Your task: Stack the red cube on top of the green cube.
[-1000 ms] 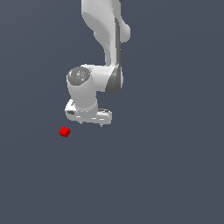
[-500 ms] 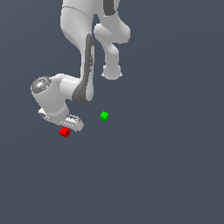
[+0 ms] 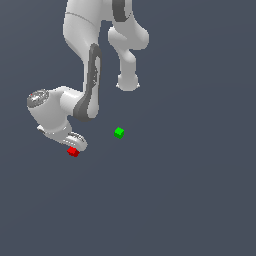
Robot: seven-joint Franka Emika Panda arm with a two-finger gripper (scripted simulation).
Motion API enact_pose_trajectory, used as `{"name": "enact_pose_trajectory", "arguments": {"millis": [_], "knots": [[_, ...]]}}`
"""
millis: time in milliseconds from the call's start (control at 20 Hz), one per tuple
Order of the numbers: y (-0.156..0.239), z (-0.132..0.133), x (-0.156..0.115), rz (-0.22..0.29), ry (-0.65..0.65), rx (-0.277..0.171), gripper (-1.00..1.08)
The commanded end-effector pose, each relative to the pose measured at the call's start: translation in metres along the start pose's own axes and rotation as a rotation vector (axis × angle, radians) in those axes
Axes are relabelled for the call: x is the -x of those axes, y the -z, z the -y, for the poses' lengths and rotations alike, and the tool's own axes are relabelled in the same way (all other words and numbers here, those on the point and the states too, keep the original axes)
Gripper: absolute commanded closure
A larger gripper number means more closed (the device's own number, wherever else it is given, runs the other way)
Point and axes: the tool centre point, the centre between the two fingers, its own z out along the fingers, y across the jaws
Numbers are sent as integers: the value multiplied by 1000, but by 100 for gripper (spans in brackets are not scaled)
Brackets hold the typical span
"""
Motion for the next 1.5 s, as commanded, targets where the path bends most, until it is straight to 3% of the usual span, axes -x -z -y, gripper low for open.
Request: {"name": "enact_pose_trajectory", "arguments": {"millis": [0, 800, 850, 1450], "knots": [[0, 0, 0, 0, 0, 0, -92], [-50, 1, 0, -1, 1, -1, -92], [-50, 1, 0, -1, 1, -1, 108], [-49, 1, 0, 0, 1, -1, 108]]}}
